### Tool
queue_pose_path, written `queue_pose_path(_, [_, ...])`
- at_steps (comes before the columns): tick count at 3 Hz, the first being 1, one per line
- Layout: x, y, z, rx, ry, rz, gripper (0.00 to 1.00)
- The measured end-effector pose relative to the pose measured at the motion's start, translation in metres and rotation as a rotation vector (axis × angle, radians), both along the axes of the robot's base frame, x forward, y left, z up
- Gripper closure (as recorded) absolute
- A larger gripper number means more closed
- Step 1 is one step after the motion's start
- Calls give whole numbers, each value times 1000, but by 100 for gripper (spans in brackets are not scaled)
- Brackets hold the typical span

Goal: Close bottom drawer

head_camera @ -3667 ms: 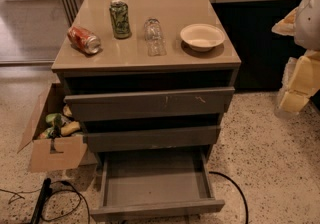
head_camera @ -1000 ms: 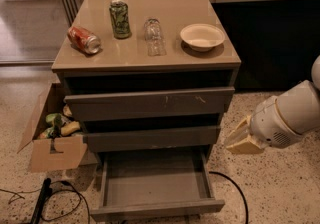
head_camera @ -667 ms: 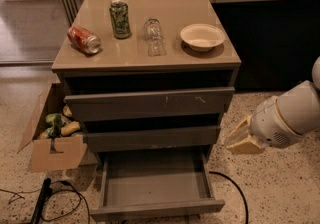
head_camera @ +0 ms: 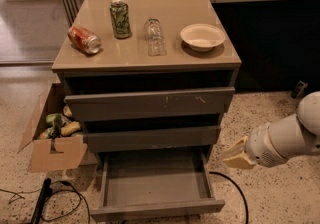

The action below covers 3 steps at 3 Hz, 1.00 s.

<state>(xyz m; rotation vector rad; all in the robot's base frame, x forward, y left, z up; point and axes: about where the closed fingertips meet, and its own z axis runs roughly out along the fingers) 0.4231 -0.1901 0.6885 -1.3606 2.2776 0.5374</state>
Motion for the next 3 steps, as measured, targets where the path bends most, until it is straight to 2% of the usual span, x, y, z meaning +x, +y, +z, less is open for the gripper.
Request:
queue_pose_path(1, [12, -5, -46, 48, -18, -31, 100])
queue_pose_path(2, [28, 16, -68, 107, -67, 105, 100])
queue_pose_path(3, [28, 16, -68, 107, -67, 105, 100])
